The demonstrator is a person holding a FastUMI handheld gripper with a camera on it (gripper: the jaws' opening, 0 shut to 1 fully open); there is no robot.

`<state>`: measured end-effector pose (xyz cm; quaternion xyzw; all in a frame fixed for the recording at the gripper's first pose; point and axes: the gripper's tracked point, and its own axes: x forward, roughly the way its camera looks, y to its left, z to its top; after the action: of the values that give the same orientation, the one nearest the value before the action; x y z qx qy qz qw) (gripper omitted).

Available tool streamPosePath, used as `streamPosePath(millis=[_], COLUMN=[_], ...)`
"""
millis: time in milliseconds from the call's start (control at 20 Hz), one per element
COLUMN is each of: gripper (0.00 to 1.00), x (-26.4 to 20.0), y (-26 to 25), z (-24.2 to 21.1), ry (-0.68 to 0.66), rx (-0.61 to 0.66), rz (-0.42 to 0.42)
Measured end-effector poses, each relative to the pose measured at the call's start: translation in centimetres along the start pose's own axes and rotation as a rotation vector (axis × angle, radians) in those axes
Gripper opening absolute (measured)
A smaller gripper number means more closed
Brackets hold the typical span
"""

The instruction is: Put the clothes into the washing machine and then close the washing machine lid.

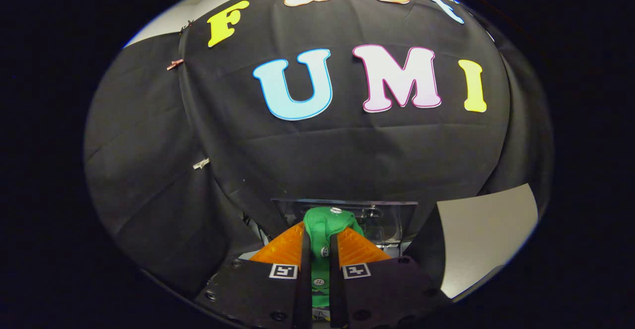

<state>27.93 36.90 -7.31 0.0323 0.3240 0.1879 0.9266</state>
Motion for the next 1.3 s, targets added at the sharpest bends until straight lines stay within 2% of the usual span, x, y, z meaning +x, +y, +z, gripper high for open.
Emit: streamPosePath(millis=[300, 500, 1000, 1050, 1250, 1300], gripper=[0.19, 0.18, 0.18, 0.23, 1.0, 1.0], x=[5.2, 7.6, 9.5, 9.5, 9.2, 9.0], y=[-1.2, -2.6, -5.4, -5.8, -6.6, -6.2], z=[-6.8, -10.3, -13.8, -14.1, -12.9, -12.4], ry=[0.094, 0.152, 0.169, 0.174, 0.128, 0.11], rx=[-0.108, -0.117, -0.089, -0.087, -0.142, -0.153], rz=[-0.055, -0.101, -0.199, -0.214, -0.27, -0.264])
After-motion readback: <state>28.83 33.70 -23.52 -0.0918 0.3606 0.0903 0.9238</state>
